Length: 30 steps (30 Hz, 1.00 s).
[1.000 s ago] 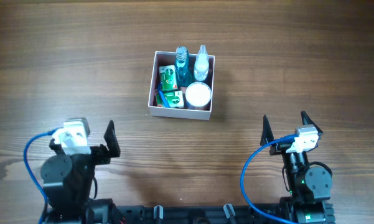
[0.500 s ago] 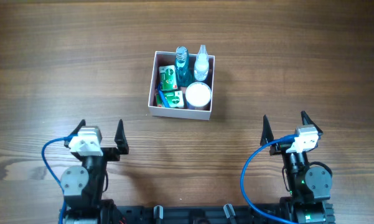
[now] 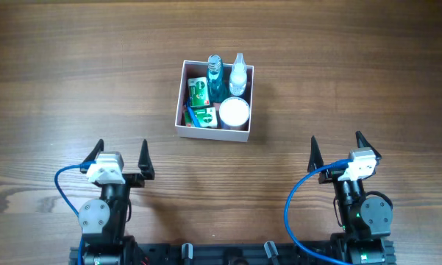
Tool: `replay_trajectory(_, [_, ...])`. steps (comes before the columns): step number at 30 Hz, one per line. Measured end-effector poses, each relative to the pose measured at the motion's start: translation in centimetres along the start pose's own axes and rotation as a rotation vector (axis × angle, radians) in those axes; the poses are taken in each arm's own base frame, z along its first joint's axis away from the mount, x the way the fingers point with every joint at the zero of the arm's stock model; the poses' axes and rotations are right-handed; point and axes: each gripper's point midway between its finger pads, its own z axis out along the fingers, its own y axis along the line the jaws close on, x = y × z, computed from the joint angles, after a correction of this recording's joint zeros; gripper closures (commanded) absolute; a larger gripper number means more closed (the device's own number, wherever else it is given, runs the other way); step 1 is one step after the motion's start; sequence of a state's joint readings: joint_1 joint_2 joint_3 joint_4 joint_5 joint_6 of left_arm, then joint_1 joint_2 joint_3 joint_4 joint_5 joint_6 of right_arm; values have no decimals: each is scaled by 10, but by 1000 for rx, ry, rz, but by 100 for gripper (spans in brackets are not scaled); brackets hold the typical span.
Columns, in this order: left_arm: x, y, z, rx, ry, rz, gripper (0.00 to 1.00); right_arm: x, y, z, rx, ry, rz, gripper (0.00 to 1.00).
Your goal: Pack container
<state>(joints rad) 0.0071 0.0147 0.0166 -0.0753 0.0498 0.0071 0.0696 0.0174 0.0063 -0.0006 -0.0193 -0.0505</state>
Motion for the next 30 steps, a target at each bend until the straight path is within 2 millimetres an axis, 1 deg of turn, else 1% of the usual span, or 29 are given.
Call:
replay_trajectory(7, [1, -13, 0, 52, 3, 0, 0, 0, 0, 0, 0, 0, 0, 0])
replay_trajectory(14, [1, -19, 0, 77, 5, 1, 0, 0, 0, 0, 0, 0, 0, 0])
replay_trajectory(30, [1, -20, 0, 79, 5, 1, 0, 0, 0, 0, 0, 0, 0, 0])
